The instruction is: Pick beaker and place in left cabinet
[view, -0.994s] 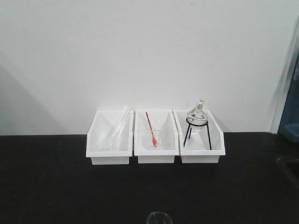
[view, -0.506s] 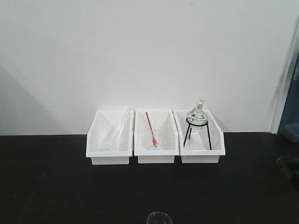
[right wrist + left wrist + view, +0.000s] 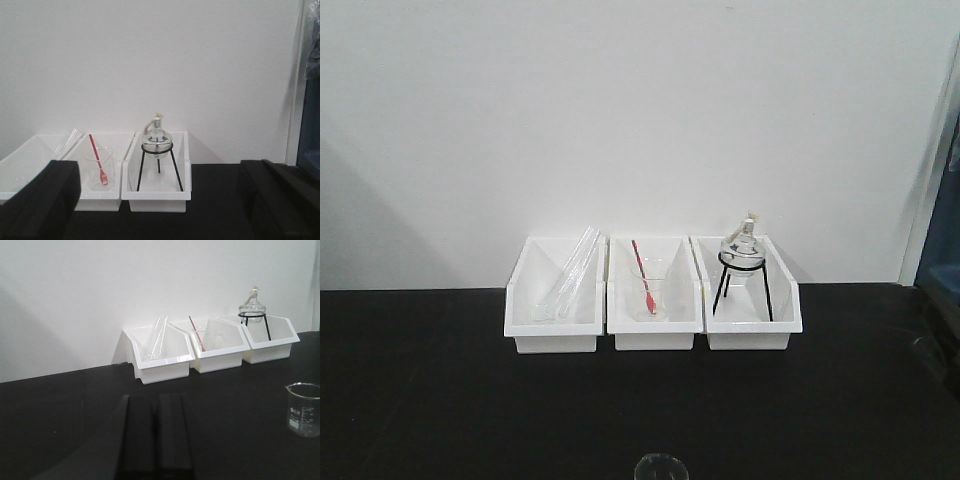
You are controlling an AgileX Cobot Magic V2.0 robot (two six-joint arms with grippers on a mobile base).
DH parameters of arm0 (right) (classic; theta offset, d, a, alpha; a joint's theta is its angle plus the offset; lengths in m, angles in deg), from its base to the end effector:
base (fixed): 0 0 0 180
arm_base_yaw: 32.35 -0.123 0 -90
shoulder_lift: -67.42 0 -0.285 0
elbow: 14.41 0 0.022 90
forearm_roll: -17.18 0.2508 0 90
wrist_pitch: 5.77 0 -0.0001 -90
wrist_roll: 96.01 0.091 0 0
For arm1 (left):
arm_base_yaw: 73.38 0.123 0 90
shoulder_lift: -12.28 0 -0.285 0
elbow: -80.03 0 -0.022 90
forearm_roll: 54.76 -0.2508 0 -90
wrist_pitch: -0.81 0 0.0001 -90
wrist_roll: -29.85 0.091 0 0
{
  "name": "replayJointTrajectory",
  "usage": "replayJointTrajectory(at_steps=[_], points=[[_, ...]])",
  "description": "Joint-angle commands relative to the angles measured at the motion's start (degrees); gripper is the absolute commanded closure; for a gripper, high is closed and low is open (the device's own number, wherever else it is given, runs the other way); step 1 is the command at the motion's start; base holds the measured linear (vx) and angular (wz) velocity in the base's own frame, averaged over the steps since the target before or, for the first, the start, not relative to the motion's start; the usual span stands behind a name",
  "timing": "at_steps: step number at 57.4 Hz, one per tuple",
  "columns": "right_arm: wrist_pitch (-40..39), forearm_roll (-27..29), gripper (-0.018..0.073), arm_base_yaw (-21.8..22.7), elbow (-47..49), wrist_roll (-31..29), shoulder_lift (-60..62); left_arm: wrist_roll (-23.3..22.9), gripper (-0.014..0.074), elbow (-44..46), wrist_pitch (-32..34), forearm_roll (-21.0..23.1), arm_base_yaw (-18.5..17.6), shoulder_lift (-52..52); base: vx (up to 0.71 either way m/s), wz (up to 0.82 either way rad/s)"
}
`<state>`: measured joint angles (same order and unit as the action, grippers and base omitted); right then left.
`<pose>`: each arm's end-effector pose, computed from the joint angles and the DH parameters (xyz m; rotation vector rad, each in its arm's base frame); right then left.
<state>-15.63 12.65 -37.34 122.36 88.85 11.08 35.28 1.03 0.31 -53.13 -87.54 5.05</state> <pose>0.1832 0.0172 0.3405 -0.0734 1.5652 0.0845 0.0552 -0.0140 0.2024 0.2367 1.4968 -0.1450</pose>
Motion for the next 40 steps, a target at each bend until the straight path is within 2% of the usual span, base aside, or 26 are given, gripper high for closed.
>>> replayJointTrajectory(at_steps=[1,8,13,25,34,40], points=[[-7.5,-0.2,-0.0159,0.2,2.1,0.2,0.0,-0.2,0.0596,-0.9,4.8,0.5,-0.3,1.0,0.00,0.00],[-16.9,-2.8,-0.0130,0.2,0.0,0.2,-2.4,-0.2,0.0596,-0.9,4.8,0.5,-0.3,1.0,0.00,0.00],[-25.1,-8.4,-0.0104,0.2,-3.0,0.6,-6.2,-0.2,0.0596,-0.9,4.8,0.5,-0.3,1.0,0.00,0.00],[-36.9,-19.1,-0.0059,0.2,-11.2,10.1,-19.8,-0.2,0.0596,-0.9,4.8,0.5,-0.3,1.0,0.00,0.00],[-48.6,-31.3,-0.0039,0.2,-14.8,10.3,-33.0,-0.2,0.0596,-0.9,4.8,0.5,-0.3,1.0,0.00,0.00],[-58.2,-34.9,-0.0032,0.2,-14.8,9.8,-41.9,-0.2,0.0596,-0.9,4.8,0.5,-0.3,1.0,0.00,0.00]])
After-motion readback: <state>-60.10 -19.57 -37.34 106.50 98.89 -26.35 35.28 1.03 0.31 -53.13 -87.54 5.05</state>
